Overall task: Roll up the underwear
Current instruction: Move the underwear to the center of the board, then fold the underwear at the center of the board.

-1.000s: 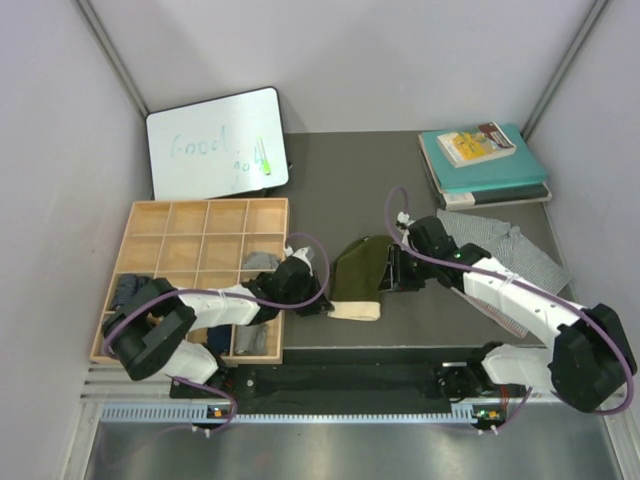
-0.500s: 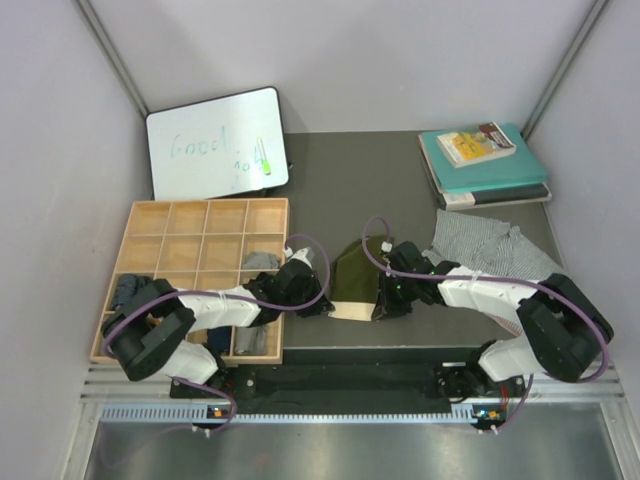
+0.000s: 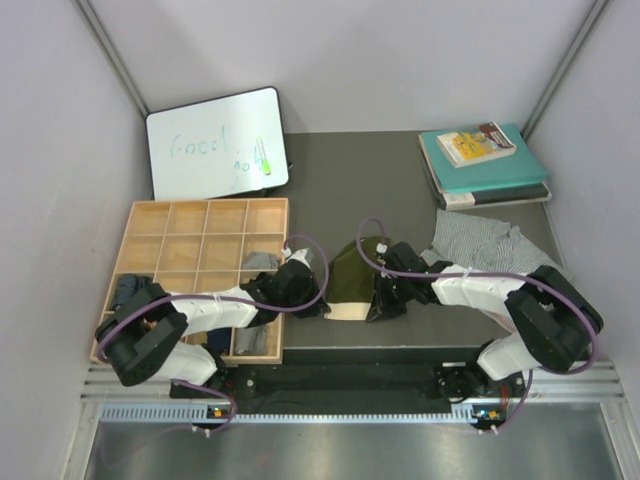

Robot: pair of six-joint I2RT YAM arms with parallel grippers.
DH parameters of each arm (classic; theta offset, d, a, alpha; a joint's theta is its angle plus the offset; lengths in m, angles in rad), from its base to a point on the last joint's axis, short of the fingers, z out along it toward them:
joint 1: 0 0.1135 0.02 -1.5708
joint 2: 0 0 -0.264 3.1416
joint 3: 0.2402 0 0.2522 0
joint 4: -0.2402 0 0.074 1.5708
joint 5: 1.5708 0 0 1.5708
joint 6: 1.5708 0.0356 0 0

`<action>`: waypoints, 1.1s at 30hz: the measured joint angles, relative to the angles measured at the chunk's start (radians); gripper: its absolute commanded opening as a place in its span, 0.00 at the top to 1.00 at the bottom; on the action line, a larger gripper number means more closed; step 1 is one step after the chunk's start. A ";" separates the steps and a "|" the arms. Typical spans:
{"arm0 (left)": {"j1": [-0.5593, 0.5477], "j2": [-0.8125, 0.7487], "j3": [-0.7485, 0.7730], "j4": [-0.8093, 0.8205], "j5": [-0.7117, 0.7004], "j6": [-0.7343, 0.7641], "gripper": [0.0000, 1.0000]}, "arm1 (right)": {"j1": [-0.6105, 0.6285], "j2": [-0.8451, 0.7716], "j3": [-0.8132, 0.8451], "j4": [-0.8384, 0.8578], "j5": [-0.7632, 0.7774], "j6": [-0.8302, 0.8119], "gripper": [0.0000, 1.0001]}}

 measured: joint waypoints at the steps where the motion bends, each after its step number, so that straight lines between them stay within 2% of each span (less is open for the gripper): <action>1: 0.000 -0.003 0.003 -0.012 -0.003 0.005 1.00 | 0.002 -0.006 0.005 -0.016 0.010 -0.003 0.96; 10: -0.001 -0.025 0.023 -0.096 -0.030 0.046 1.00 | 0.004 -0.144 0.076 -0.115 0.089 -0.016 0.96; 24: -0.006 -0.031 0.097 -0.210 -0.048 0.125 1.00 | 0.004 -0.005 0.078 -0.097 0.116 -0.024 0.99; 33: -0.080 -0.022 0.283 -0.332 -0.089 0.225 1.00 | 0.004 0.010 0.078 -0.085 0.116 -0.023 0.99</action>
